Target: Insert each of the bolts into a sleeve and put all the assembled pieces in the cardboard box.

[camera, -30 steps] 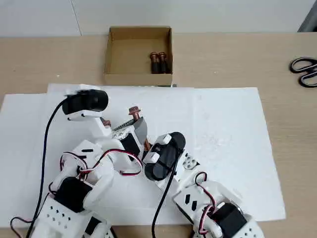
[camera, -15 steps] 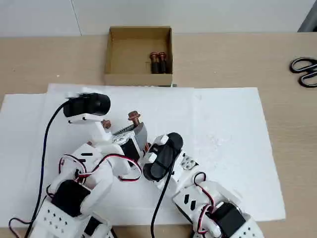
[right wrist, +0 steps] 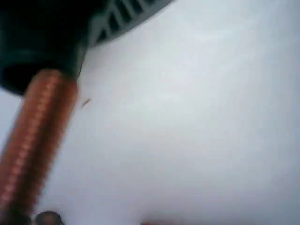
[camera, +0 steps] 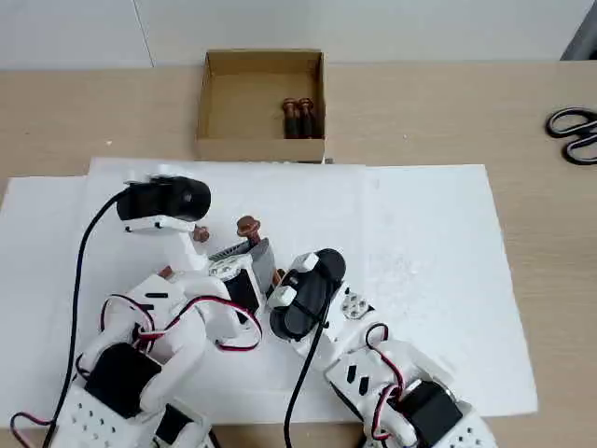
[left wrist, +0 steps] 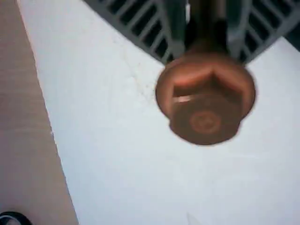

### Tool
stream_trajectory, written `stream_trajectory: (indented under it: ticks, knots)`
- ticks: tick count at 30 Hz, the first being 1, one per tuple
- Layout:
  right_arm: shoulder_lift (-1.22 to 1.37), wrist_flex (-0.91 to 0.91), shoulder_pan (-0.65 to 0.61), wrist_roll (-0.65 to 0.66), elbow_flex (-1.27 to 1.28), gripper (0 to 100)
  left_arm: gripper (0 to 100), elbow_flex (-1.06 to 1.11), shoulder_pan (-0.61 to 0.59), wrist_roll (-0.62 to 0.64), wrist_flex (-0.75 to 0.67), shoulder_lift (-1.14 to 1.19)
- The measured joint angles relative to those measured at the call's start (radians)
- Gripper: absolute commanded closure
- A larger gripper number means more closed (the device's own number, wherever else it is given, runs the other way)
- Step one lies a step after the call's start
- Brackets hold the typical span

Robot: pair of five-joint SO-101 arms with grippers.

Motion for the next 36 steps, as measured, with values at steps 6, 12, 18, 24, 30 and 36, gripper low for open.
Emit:
stream_trajectory:
  ticks: [6, 12, 18, 24, 30, 36]
  knots:
    - [0.000, 0.000, 0.000, 0.000, 0.000, 99.5, 100, -0.003, 0.000, 0.000, 0.002, -0.002]
    - [0.000, 0.000, 0.005, 0.000, 0.000, 99.5, 100, -0.005, 0.000, -0.005, -0.020, -0.002]
    - [0.000, 0.000, 0.005, 0.000, -0.002, 99.5, 100, 0.000, -0.009, -0.006, -0.051, 0.003]
    - [-0.002, -0.002, 0.003, -0.035, -0.005, 99.5, 100, 0.003, -0.055, -0.020, -0.081, 0.009]
    - [-0.002, -0.002, 0.002, -0.035, -0.005, 99.5, 100, 0.003, -0.055, -0.020, -0.083, 0.011]
    - [-0.002, -0.002, 0.002, -0.035, -0.005, 99.5, 100, 0.003, -0.055, 0.002, -0.089, 0.011]
